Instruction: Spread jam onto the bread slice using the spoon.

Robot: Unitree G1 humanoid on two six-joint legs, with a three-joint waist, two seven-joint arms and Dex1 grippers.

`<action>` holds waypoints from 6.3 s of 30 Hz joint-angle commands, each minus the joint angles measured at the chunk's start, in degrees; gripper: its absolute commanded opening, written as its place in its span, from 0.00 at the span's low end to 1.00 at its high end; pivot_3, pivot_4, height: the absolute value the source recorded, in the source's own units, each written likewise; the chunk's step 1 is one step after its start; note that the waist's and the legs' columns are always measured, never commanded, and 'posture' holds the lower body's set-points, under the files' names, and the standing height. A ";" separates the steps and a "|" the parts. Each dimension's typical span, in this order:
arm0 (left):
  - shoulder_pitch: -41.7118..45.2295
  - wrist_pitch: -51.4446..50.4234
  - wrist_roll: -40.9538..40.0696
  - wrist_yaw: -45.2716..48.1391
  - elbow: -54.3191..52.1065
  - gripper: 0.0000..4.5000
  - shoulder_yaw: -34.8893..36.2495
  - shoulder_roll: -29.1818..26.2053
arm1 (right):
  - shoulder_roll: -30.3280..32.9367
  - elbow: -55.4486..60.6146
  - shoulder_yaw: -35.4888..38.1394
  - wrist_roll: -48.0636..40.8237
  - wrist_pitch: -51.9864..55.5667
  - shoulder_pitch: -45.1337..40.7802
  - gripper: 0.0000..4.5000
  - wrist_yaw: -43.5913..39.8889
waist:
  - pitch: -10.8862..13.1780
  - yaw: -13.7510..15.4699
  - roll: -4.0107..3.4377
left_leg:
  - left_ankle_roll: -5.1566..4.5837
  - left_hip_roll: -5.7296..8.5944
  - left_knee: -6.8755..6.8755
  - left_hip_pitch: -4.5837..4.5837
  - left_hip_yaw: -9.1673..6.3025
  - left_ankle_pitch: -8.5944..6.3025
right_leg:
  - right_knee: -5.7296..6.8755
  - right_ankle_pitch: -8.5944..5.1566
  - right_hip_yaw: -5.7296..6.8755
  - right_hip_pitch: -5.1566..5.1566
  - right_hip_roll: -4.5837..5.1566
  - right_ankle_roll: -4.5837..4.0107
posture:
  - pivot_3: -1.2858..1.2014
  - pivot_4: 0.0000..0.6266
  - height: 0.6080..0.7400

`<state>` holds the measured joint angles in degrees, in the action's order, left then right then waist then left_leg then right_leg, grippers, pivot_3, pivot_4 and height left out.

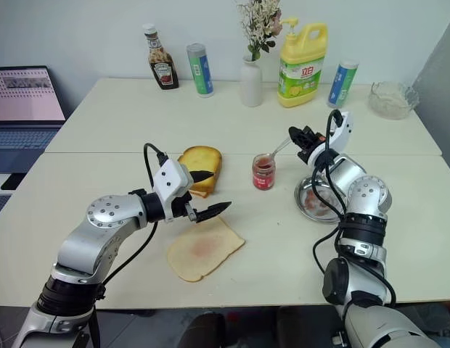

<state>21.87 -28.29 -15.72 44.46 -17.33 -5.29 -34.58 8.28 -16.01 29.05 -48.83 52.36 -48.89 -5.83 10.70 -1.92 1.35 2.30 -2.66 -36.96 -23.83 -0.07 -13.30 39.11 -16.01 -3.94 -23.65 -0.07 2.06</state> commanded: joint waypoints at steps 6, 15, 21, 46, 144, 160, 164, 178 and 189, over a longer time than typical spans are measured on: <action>1.24 0.15 -3.95 -0.28 -1.79 1.00 4.28 0.73 | -0.52 0.98 4.65 -7.77 0.75 -2.07 0.00 3.61 | 0.00 0.01 0.00 | 0.00 0.00 0.00 0.00 -0.01 0.00 | 0.00 0.00 0.00 0.00 0.00 0.00 | 0.52 0.24 1.00; 0.42 -1.10 -7.46 0.17 -3.05 1.00 8.03 -0.20 | -0.61 1.33 5.61 -11.86 -0.03 -2.26 0.00 5.65 | 0.00 -0.02 0.00 | 0.00 0.00 0.00 -0.01 0.00 0.00 | -0.01 0.00 0.01 0.00 0.00 0.00 | 0.52 0.24 1.00; -6.38 1.23 -10.22 2.87 -6.58 1.00 13.75 -3.55 | -1.46 7.02 4.40 -17.56 3.23 -1.52 0.00 8.53 | 0.00 -0.29 -0.01 | -0.01 -0.03 0.04 -0.01 0.00 0.00 | -0.02 0.00 0.00 -0.02 -0.01 0.00 | 0.52 0.24 1.00; -49.11 14.43 -7.35 6.24 -14.99 1.00 28.58 -5.29 | -2.32 30.41 -29.84 -16.05 5.10 15.05 0.00 1.83 | -0.08 -1.40 0.04 | -0.03 -0.10 0.03 0.00 0.03 0.00 | -0.08 -0.02 -0.05 -0.09 -0.05 -0.02 | 0.52 0.24 1.00; -39.25 14.01 -12.34 21.11 -10.26 1.00 27.62 -18.28 | -12.80 8.31 -21.95 -0.76 11.09 17.55 0.00 -14.56 | -0.43 -1.32 0.61 | -0.02 -0.13 0.03 0.05 0.02 0.00 | -0.03 0.02 0.01 -0.06 -0.05 -0.08 | 0.52 0.24 1.00; -39.97 15.76 -10.30 21.44 -9.92 1.00 26.41 -17.89 | -13.40 8.56 -22.12 3.21 4.56 16.79 0.00 -12.82 | -0.43 -1.43 0.61 | -0.02 -0.15 0.05 0.06 0.01 0.00 | -0.03 0.01 0.00 -0.08 -0.11 -0.07 | 0.52 0.24 1.00; -40.04 16.36 -9.89 21.42 -9.66 1.00 26.22 -17.78 | -14.55 4.47 -20.66 5.21 -0.07 14.35 0.00 -11.52 | -0.43 -1.46 0.60 | -0.02 -0.15 0.06 0.04 0.01 0.00 | -0.04 0.02 0.00 -0.09 -0.10 -0.07 | 0.52 0.24 1.00; -40.01 16.86 -9.63 20.81 -9.67 1.00 25.68 -17.23 | -4.18 14.25 -22.67 -4.05 18.22 17.76 0.00 -20.26 | -0.43 -1.40 0.60 | -0.02 -0.15 0.06 0.05 0.00 0.00 | -0.04 0.01 0.01 -0.08 -0.10 -0.07 | 0.52 0.24 1.00; -39.72 16.78 -9.45 20.12 -9.99 1.00 25.24 -17.42 | -10.45 6.54 -22.58 5.88 2.32 13.45 0.00 -15.82 | -0.42 -1.43 0.59 | -0.02 -0.16 0.06 0.05 0.02 0.00 | -0.04 0.01 -0.01 -0.09 -0.12 -0.07 | 0.52 0.24 1.00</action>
<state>-18.14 -12.13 -25.31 64.62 -26.35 19.48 -51.97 -1.69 -9.83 5.59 -43.33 56.94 -34.16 -21.94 10.28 -3.36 1.95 2.28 -2.81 -36.90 -23.79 -0.05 -13.30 39.07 -15.99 -3.95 -23.74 -0.19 1.99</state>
